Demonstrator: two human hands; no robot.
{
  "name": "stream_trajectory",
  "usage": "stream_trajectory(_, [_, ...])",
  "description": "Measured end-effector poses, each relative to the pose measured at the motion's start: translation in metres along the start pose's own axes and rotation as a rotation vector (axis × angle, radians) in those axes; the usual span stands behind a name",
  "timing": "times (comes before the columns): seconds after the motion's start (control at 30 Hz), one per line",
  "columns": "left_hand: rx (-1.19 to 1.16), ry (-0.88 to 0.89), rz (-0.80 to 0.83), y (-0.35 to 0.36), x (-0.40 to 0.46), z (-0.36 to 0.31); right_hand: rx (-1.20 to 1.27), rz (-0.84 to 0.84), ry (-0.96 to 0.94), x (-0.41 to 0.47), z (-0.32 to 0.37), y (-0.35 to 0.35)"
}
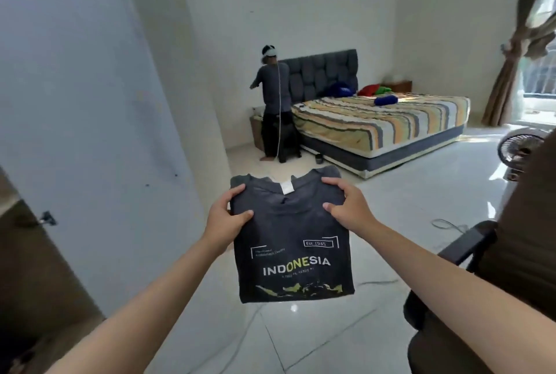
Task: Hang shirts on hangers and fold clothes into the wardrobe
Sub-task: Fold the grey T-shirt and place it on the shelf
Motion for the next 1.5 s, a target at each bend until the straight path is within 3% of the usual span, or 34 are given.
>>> stream_trajectory(0.27, [0.132,0.009,-0.342,-0.121,-0.026,-0.020,0.068,0.293,-0.237,0.101,0.067,0.098])
stream_trajectory(0.7, [0.378,-0.052,-0.798,-0.204,-0.077,-0.030,0.229,0.673,-0.492,0.192,0.141,0.223])
stream_trajectory(1.13, [0.652,-0.074,-1.049,-0.301,-0.073,-0.036,0.322,0.811,-0.640,0.261,0.215,0.369])
stream_trajectory(1.5, [0.735,-0.136,-1.142,-0.397,-0.068,-0.032,0.365,0.926,-0.725,0.310,0.283,0.480])
Point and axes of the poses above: each hand's wrist, its own x-axis towards the middle knuckle, its own y-axis out of the palm, z = x × y, the point moved 5 cm from there along x, towards the middle knuckle, and after that the axes turned 12 degrees about z, right-handed, at the moved point
